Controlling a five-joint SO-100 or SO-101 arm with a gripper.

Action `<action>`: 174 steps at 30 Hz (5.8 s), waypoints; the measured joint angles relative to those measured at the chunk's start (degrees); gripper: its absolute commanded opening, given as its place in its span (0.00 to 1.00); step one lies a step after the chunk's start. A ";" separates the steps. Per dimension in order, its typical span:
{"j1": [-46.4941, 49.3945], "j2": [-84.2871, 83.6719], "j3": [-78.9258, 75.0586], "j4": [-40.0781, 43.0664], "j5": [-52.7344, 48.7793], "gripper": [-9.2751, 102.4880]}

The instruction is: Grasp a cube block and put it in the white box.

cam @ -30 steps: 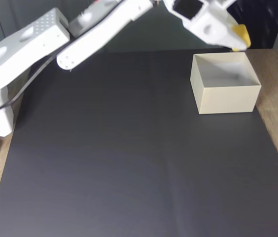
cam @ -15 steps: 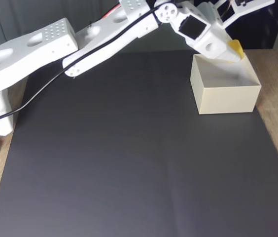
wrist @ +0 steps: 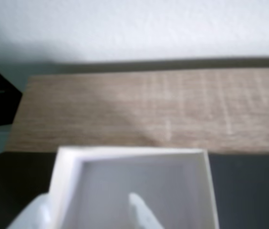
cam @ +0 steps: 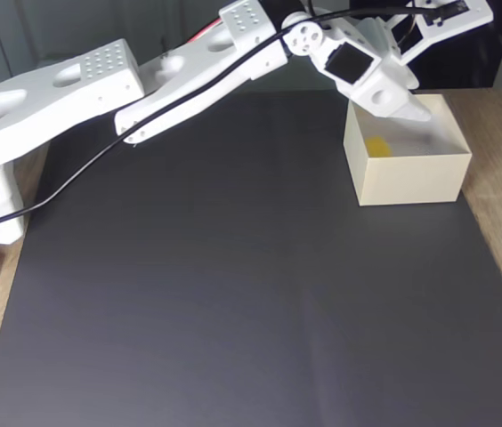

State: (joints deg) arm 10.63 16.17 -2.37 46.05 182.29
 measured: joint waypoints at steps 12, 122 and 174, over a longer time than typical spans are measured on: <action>0.44 1.41 -5.19 7.56 1.05 0.16; 11.60 171.12 170.77 -21.09 -1.67 0.08; 11.07 171.21 185.01 12.48 -7.82 0.08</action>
State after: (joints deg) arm 21.71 187.38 182.64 58.54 174.46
